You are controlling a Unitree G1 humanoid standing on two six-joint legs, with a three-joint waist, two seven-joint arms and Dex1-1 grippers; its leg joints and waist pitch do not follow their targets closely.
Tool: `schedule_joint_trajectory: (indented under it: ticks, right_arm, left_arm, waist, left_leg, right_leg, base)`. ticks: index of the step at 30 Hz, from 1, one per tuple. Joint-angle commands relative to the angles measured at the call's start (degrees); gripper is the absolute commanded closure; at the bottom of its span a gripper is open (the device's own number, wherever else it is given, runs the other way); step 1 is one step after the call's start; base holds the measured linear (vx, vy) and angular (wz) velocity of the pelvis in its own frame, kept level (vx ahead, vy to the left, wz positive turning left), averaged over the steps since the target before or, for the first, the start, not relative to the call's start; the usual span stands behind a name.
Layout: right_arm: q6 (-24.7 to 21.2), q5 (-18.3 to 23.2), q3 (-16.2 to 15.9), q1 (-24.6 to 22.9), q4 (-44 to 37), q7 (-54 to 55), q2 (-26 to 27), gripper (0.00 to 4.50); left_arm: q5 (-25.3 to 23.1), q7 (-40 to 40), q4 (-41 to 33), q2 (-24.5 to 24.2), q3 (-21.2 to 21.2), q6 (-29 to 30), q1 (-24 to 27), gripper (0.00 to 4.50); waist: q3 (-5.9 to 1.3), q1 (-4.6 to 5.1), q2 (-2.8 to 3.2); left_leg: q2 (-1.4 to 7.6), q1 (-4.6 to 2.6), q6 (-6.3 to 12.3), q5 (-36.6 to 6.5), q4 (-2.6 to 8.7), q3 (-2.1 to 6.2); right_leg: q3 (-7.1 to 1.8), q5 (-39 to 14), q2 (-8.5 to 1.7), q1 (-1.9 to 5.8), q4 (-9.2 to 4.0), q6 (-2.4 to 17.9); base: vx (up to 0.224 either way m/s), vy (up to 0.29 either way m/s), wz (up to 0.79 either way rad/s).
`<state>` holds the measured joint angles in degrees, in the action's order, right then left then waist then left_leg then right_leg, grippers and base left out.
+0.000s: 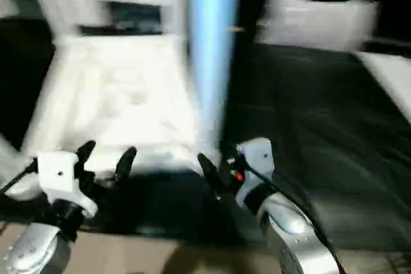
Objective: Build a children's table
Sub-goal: Rotate table base
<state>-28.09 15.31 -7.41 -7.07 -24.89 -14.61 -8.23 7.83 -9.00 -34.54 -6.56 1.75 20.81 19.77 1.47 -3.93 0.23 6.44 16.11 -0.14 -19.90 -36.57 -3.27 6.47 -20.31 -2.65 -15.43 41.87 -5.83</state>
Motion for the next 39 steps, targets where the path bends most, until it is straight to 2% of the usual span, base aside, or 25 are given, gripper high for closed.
schedule_joint_trajectory:
  ticks: [1,2,3,4,5,6,7,8,9,10,11,12,13,14,15,17,18,19,20,23,28,31,36,38,39]
  right_arm:
    - [0.57,-0.55,1.94,-1.87,-1.85,1.17,-1.58,0.00]
    - [1.09,-1.03,1.64,-2.03,-1.91,1.05,-1.91,0.00]
    - [1.55,-1.37,1.69,-2.23,-1.93,1.61,-1.63,0.00]
    - [1.84,-1.54,1.77,-2.37,-1.94,2.06,-1.39,0.00]
    - [2.09,-1.66,1.97,-2.56,-2.15,2.65,-1.04,0.00]
    - [2.12,-1.71,2.01,-2.60,-2.23,2.76,-0.99,0.00]
    - [2.11,-1.87,2.12,-2.85,-2.58,3.05,-0.97,0.00]
    - [2.37,-1.73,2.21,-3.22,-2.95,2.73,-1.14,0.00]
    - [2.46,-1.67,2.33,-3.53,-3.29,2.41,-1.18,0.00]
    - [2.64,-1.50,2.56,-3.94,-3.65,1.72,-1.41,0.00]
    - [2.76,-1.18,2.62,-4.23,-4.01,0.84,-1.83,0.00]
    - [2.76,-1.18,2.62,-4.23,-4.01,0.84,-1.83,0.00]
    - [2.88,-0.72,2.49,-4.45,-4.37,-0.23,-2.55,0.00]
    - [3.00,-0.33,2.32,-4.58,-4.58,-0.93,-3.07,0.00]
    - [2.91,0.53,1.94,-4.85,-5.03,-2.40,-4.10,0.00]
    - [1.96,2.62,1.03,-5.53,-6.23,-6.52,-6.80,0.00]
    - [1.96,2.62,1.03,-5.53,-6.23,-6.52,-6.80,0.00]
    - [1.22,3.45,0.36,-6.04,-7.03,-10.75,-10.07,0.00]
    - [1.22,3.45,0.36,-6.04,-7.03,-10.75,-10.07,0.00]
    - [0.16,3.89,1.19,-5.75,-6.47,-14.02,-13.28,0.00]
    - [0.40,4.75,4.00,-3.79,-4.87,-16.85,-17.38,0.00]
    - [-0.27,5.20,4.35,-3.91,-5.31,-16.60,-17.84,0.00]
    - [-2.27,6.55,3.88,-5.27,-6.34,-16.00,-16.44,0.00]
    - [-3.92,7.68,4.30,-5.66,-6.81,-14.89,-15.47,0.00]
    - [-5.40,8.88,4.70,-5.62,-7.22,-13.75,-14.55,0.00]
  left_arm:
    - [0.45,-0.26,0.15,0.24,0.97,-0.60,-0.92,0.03]
    - [0.41,-0.27,0.34,0.24,0.97,-0.62,-0.98,0.03]
    - [0.65,-0.60,0.66,0.22,0.98,-0.82,-1.09,0.03]
    - [0.84,-0.84,0.89,0.19,1.02,-1.02,-1.15,0.03]
    - [0.99,-1.32,1.14,-0.15,1.17,-1.06,-1.23,0.03]
    - [1.04,-1.47,1.17,-0.26,1.21,-1.02,-1.25,0.03]
    - [1.59,-2.06,1.27,-0.47,1.29,-0.85,-1.30,0.03]
    - [2.34,-2.97,1.49,-0.79,1.19,-0.94,-1.51,0.03]
    - [3.00,-3.81,1.59,-1.03,1.06,-0.99,-1.67,0.03]
    - [4.40,-5.96,1.69,-2.01,1.06,-0.25,-2.31,0.03]
    - [4.90,-7.74,2.13,-3.43,1.05,0.10,-3.33,0.03]
    - [4.90,-7.74,2.13,-3.43,1.05,0.10,-3.33,0.03]
    - [5.54,-9.72,2.78,-4.87,1.16,0.37,-4.53,0.03]
    - [5.93,-10.94,3.18,-5.78,1.36,0.71,-5.27,0.03]
    - [6.25,-12.81,4.05,-7.24,1.92,1.55,-6.85,0.03]
    - [6.28,-16.77,6.43,-10.30,3.80,4.11,-11.34,0.03]
    - [6.28,-16.77,6.43,-10.30,3.80,4.11,-11.34,0.03]
    - [7.11,-21.12,8.82,-12.76,6.37,7.09,-15.95,0.03]
    - [7.11,-21.12,8.82,-12.76,6.37,7.09,-15.95,0.03]
    - [7.61,-25.24,12.05,-13.94,9.34,9.08,-20.71,0.03]
    - [1.96,-26.54,21.11,-15.16,13.74,8.49,-27.33,0.03]
    - [3.14,-24.85,21.53,-13.36,12.60,8.41,-27.74,0.03]
    - [4.47,-19.82,17.25,-9.96,10.15,7.28,-24.38,0.03]
    - [5.86,-17.21,15.18,-7.88,7.64,8.32,-21.97,0.03]
    - [5.24,-14.66,14.75,-6.71,6.04,8.32,-20.03,0.03]
  waist:
    - [-2.82,1.51,0.56]
    - [-2.01,1.66,0.69]
    - [-1.36,1.47,-0.73]
    - [-0.30,0.99,-2.86]
    - [-1.44,0.27,-5.56]
    - [-1.31,-1.44,-4.82]
    - [-1.80,-1.83,-5.17]
    - [-1.52,-2.32,-5.36]
    - [-0.79,-2.25,-4.03]
    - [-0.65,-1.12,-2.08]
    - [-0.60,-0.42,-1.08]
    - [-0.69,0.32,-0.95]
    - [-0.11,0.81,-0.67]
    - [0.27,0.90,-0.81]
    - [0.71,1.21,-0.96]
    - [0.85,1.95,-1.16]
    - [0.85,2.05,-1.21]
    - [0.81,2.84,-1.78]
    - [0.69,2.74,-1.60]
    - [0.28,3.55,-2.17]
    - [-0.31,4.29,-1.75]
    - [-0.74,4.16,-1.66]
    - [-0.90,3.80,-1.91]
    - [-1.03,3.52,-2.20]
    - [-1.65,3.53,-2.83]
  left_leg:
    - [9.69,-8.17,21.43,48.55,3.05,5.49]
    - [8.32,-5.21,19.36,43.97,4.78,3.04]
    - [4.84,-2.87,17.28,32.27,5.97,-0.84]
    - [0.70,-0.10,17.53,19.91,6.82,-4.17]
    - [-2.26,0.48,15.94,14.71,3.01,-5.02]
    - [-3.02,-0.08,8.86,4.57,-3.69,-2.34]
    - [0.10,2.30,1.22,10.10,-3.40,0.36]
    - [0.32,2.29,-1.35,14.26,-2.93,0.30]
    - [1.49,2.50,-3.54,19.73,-1.12,0.52]
    - [2.50,2.22,-5.06,22.92,2.86,-0.55]
    - [2.48,1.55,-5.62,24.59,3.32,-1.15]
    - [2.85,0.86,-5.67,24.38,3.52,-1.41]
    - [3.29,1.88,-4.86,11.04,4.50,-0.77]
    - [3.48,2.06,-4.61,3.89,5.09,-0.58]
    - [3.60,1.84,-3.88,-8.26,5.73,-0.35]
    - [3.58,1.17,-2.21,-16.41,5.94,-0.25]
    - [3.55,1.09,-1.86,-17.12,5.96,-0.28]
    - [3.57,2.16,-1.31,-16.04,5.94,-0.24]
    - [3.48,2.13,-1.27,-15.65,5.84,0.00]
    - [3.34,2.89,-0.74,-12.60,5.43,-0.17]
    - [3.39,3.08,0.42,-8.34,4.93,-0.74]
    - [3.76,3.62,1.30,-2.09,4.60,-0.97]
    - [3.79,3.85,1.95,0.13,4.32,-1.12]
    - [2.98,4.39,3.15,1.56,3.81,-1.48]
    - [0.91,1.97,-0.52,-1.56,1.36,-5.35]
  right_leg:
    - [-2.59,0.63,-1.81,-11.57,2.25,-1.26]
    - [-2.42,4.73,-1.57,-11.26,3.05,-0.10]
    - [-2.97,14.95,-1.33,-10.56,-1.28,4.06]
    - [-4.55,18.55,-1.19,-7.15,-7.82,6.39]
    - [-8.59,14.00,-3.48,-4.85,-11.25,5.51]
    - [-16.55,1.68,-12.25,-2.78,-14.21,15.35]
    - [-15.36,16.42,-12.57,0.39,-10.75,24.43]
    - [-14.18,26.89,-10.98,-0.30,-10.00,25.42]
    - [-12.49,40.98,-9.00,-1.60,-9.56,25.38]
    - [-8.96,37.59,-3.67,-3.50,-8.01,22.33]
    - [-7.61,32.36,-1.78,-4.76,-7.61,21.21]
    - [-6.70,26.41,-0.94,-5.72,-7.40,19.78]
    - [-6.89,8.88,-2.23,-4.71,-8.46,16.09]
    - [-7.15,2.71,-2.67,-4.55,-9.16,14.88]
    - [-7.63,-8.50,-3.36,-4.82,-10.43,12.77]
    - [-7.81,-19.53,-3.89,-5.63,-11.78,9.93]
    - [-7.82,-21.55,-3.98,-5.83,-12.12,9.22]
    - [-8.02,-25.85,-4.57,-5.40,-12.73,7.64]
    - [-7.97,-26.99,-4.62,-5.51,-12.64,7.03]
    - [-7.88,-26.45,-4.65,-5.51,-12.86,7.37]
    - [-7.79,-21.20,-4.15,-5.52,-12.51,10.36]
    - [-7.87,-10.31,-4.34,-4.80,-11.53,15.55]
    - [-7.92,-7.70,-4.45,-4.38,-11.33,17.83]
    - [-8.60,-9.06,-5.42,-3.66,-11.60,18.58]
    - [-12.31,-17.13,-2.21,-5.62,-13.62,16.61]
  base:
    - [0.263,-0.015,0.31]
    - [0.000,0.000,0.00]
    - [0.000,0.000,0.00]
    - [0.000,0.000,0.00]
    - [0.125,-0.048,0.11]
    - [0.149,-0.015,0.16]
    - [0.149,-0.015,0.16]
    - [0.077,0.000,0.08]
    - [0.014,0.020,0.23]
    - [0.014,0.020,0.23]
    - [-0.048,0.059,0.28]
    - [-0.074,0.049,0.15]
    - [-0.074,0.049,0.15]
    - [-0.078,-0.001,0.03]
    - [-0.082,-0.023,0.06]
    - [-0.080,-0.026,0.08]
    - [-0.065,-0.036,0.05]
    - [-0.065,-0.036,0.05]
    - [-0.054,-0.032,0.00]
    - [0.000,0.000,0.00]
    - [0.000,0.000,0.00]
    - [0.000,0.000,0.00]
    - [0.000,0.000,0.00]
    - [0.000,0.000,0.00]
    - [0.020,-0.001,-0.25]
